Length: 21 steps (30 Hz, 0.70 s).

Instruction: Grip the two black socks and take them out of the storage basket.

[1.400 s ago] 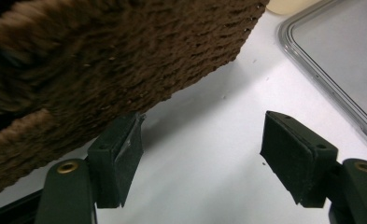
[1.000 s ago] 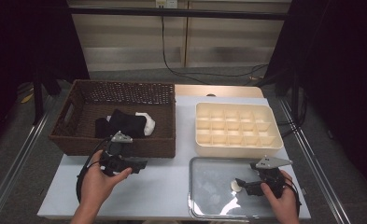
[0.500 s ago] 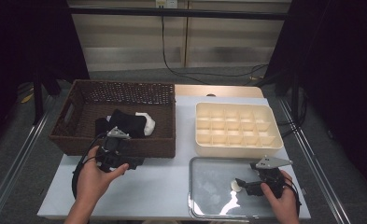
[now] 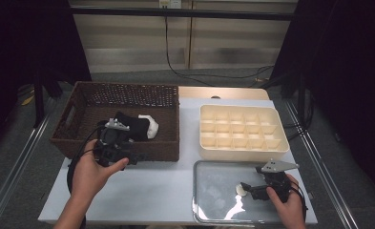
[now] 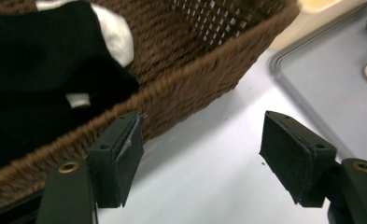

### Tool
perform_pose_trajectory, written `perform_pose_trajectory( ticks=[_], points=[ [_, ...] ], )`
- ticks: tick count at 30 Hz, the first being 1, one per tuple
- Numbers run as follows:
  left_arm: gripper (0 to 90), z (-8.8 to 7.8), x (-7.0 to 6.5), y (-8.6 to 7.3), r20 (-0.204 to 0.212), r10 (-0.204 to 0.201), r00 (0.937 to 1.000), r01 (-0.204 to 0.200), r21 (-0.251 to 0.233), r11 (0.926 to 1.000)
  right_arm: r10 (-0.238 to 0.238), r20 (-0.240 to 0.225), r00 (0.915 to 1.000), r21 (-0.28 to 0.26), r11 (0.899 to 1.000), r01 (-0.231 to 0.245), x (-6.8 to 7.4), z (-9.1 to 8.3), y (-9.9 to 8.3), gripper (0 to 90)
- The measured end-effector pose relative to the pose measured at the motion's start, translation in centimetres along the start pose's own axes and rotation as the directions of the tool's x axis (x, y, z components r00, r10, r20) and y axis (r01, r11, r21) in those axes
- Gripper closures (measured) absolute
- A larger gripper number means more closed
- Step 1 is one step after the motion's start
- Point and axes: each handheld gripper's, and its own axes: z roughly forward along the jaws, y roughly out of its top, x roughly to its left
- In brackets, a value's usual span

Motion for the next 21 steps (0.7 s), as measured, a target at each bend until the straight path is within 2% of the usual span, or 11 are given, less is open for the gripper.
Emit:
perform_pose_trajectory(
  ticks=[4,10,13,15,21],
  points=[
    [29.6,-0.9,0.1,1.4,-0.019,0.015,0.9997,-0.015,-0.003,0.9999,-0.001,-0.001,1.0000,0.000,1.000,0.001,0.0,0.0,0.0,13.7],
    [29.5,-1.4,0.4,3.1,-0.035,0.013,0.9993,-0.013,-0.014,0.9998,-0.001,-0.001,1.0000,0.000,1.000,0.001,0.0,0.0,0.0,13.7],
    [29.5,-1.1,0.9,3.9,-0.040,-0.001,0.9992,0.000,-0.024,0.9997,0.000,-0.004,1.0000,-0.001,1.000,0.000,0.0,0.0,0.0,13.7],
    [29.5,-0.9,1.3,4.3,-0.057,-0.003,0.9984,0.002,-0.022,0.9998,0.000,-0.004,1.0000,-0.001,1.000,0.000,0.0,0.0,0.0,13.7],
    [29.6,0.3,2.8,5.1,-0.078,-0.047,0.9958,0.045,-0.036,0.9983,0.000,-0.004,1.0000,0.000,1.000,0.000,0.0,0.0,0.0,13.7]
  ],
)
